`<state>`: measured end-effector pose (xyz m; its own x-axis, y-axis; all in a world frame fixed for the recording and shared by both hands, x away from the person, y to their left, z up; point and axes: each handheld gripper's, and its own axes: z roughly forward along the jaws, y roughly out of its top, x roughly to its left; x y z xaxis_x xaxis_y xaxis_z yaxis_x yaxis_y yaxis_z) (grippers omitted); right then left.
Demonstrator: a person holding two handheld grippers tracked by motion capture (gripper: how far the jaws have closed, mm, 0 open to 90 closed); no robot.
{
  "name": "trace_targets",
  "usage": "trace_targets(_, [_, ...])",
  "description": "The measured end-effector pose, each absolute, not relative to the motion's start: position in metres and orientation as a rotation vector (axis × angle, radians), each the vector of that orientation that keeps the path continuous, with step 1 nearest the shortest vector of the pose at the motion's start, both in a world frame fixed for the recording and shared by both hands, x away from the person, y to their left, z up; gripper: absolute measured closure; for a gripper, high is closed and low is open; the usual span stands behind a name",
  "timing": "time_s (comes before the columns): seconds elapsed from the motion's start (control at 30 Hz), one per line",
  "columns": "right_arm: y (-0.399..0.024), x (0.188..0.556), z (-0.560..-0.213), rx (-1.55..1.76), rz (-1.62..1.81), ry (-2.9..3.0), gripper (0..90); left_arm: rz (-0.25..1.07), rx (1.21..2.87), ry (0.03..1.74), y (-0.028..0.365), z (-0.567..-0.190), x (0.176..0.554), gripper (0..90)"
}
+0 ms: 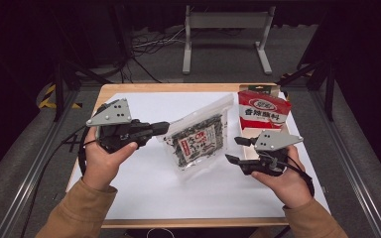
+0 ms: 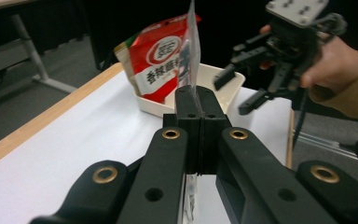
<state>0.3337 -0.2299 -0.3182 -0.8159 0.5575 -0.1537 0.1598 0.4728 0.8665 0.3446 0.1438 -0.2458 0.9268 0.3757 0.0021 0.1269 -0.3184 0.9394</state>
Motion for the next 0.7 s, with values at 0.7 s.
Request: trace_targets(0.7, [-0.211,0.331,-0.305,0.373,1.407,2.484,58.6,0.237,1.89,0.222,0.136,-0.238,0.326,90.0])
